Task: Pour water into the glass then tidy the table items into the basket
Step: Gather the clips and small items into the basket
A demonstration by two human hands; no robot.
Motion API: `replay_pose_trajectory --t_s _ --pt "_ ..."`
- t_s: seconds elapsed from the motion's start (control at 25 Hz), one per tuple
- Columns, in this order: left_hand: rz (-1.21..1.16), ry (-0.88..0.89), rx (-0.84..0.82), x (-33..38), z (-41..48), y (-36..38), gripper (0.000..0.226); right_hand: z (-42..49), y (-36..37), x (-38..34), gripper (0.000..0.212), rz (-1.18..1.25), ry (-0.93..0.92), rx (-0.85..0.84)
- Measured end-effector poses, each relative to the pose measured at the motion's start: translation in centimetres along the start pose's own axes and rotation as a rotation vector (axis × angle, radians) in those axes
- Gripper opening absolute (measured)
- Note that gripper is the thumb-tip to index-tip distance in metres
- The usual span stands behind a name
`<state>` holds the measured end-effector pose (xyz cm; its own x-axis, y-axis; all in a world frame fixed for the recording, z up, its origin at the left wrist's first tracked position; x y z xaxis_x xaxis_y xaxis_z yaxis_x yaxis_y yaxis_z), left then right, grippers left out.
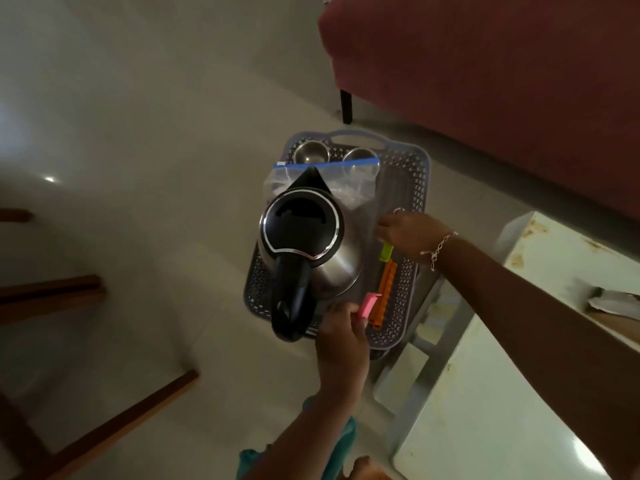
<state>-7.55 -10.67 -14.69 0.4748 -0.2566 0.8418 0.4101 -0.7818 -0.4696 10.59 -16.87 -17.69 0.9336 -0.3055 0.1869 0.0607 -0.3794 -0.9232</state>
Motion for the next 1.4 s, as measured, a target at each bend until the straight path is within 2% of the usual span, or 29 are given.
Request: replay_pose_trajectory --t_s 0.12,0.28,0.56,0.64,0.72,0.84,0.92,1.04,1.16,1.28,1.36,1.4 --pt "0.034 -0.029 -0.001 -0.3 0.7 0.7 0.011 2.0 0.6 0.9 0.03 -0.035 -0.003 -0.132" --pt "0.053 -0.018 -0.008 -0.1 1.4 1.3 0.014 3.1 1.2 0.7 0.033 -0.12 -0.063 -0.171" --pt "0.068 -0.105 -0.07 -0.7 2.1 2.5 0.017 4.5 3.0 1.3 0.035 -0.26 -0.166 -0.273" --pt "0.049 -0.149 -0.096 -0.7 2.3 2.9 0.018 4.4 2.8 1.6 0.037 -0.195 -0.106 -0.286" --pt "-0.009 -0.213 -0.1 -0.5 2.3 3.3 0.018 3.6 1.8 2.1 0.031 -0.046 -0.011 -0.221" --pt "-0.081 -0.254 -0.109 0.4 2.2 3.7 0.019 0.2 -0.4 3.4 0.026 0.304 0.24 -0.031" --pt "-0.047 -0.206 -0.127 1.2 2.2 4.0 0.023 -2.8 -2.1 2.3 0.029 0.448 0.258 0.071" --pt "-0.016 -0.123 -0.128 2.3 2.4 4.1 0.028 -6.5 -3.7 -1.9 0.032 0.355 0.073 0.203" --pt "-0.114 -0.092 -0.095 3.5 2.5 4.1 0.023 -8.1 -2.5 -3.6 0.023 0.318 0.105 0.243" --pt "-0.227 -0.054 -0.029 4.4 2.8 3.8 0.02 -8.5 -2.1 -3.7 0.008 0.311 0.203 0.29" --pt "-0.249 -0.035 0.01 4.7 2.7 3.6 0.021 -8.4 -2.5 -3.2 0.018 0.374 0.367 0.269" --pt "-0.257 -0.035 0.018 4.7 2.5 3.7 0.024 -8.2 -3.0 -2.6 0.022 0.514 0.485 0.231"
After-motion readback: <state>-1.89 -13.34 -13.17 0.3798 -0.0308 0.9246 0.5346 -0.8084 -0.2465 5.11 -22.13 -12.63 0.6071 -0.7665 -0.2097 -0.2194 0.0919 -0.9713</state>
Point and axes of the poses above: each hand's wrist, its own z-axis towards the middle knuckle, its own y-axis out of the palm, x = y × z, the point moved 4 cm from there along z, towards the middle knuckle, and after that the axes turned 15 degrees about -z, right-handed, at the moved point
